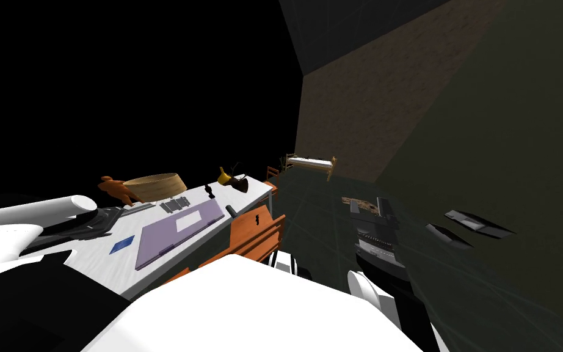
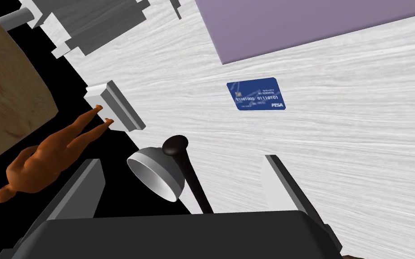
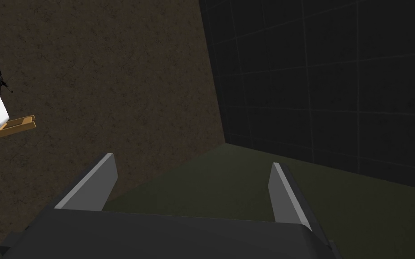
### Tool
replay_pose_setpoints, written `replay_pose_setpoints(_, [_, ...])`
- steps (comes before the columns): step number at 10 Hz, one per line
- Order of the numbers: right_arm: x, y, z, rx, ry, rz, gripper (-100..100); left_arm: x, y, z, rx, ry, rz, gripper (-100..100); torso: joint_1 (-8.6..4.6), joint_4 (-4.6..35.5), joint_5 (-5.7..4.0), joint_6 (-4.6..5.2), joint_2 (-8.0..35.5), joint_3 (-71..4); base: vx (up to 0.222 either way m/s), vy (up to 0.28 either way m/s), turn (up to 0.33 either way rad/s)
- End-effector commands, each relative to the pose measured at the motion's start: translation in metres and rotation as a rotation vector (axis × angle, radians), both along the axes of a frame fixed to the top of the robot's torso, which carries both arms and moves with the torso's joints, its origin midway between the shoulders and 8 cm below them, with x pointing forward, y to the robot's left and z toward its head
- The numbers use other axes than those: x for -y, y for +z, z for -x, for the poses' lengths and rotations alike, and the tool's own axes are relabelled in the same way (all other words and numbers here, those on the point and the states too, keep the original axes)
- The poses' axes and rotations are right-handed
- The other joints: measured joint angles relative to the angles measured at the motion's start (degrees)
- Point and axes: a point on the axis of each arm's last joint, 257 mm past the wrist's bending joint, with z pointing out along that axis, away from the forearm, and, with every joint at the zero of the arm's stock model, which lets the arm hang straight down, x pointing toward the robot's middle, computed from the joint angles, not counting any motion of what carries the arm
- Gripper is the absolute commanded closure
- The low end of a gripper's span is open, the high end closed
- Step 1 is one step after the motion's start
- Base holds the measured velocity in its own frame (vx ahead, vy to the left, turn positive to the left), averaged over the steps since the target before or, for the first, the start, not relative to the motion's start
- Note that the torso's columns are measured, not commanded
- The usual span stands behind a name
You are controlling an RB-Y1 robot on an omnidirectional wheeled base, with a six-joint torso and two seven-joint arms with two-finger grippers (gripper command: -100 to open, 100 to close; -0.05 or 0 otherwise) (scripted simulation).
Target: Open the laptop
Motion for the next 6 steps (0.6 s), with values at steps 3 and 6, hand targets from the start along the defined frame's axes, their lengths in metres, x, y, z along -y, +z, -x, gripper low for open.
replay_pose_setpoints(3, [0.0000, 0.0000, 0.0000, 0.000, 0.000, 0.000, 0, -0.0002, 0.0011, 0.0001, -0.002, -0.002, 0.000, 0, 0.05, -0.01, 0.02, 0.01, -0.01, -0.01, 0.000, 0.000, 0.000])
replay_pose_setpoints(6, [0.0000, 0.0000, 0.0000, 0.000, 0.000, 0.000, 0, -0.0002, 0.0010, 0.0002, -0.002, -0.002, 0.000, 0, -0.02, -0.02, -0.01, 0.01, -0.05, -0.04, 0.000, 0.000, 0.000])
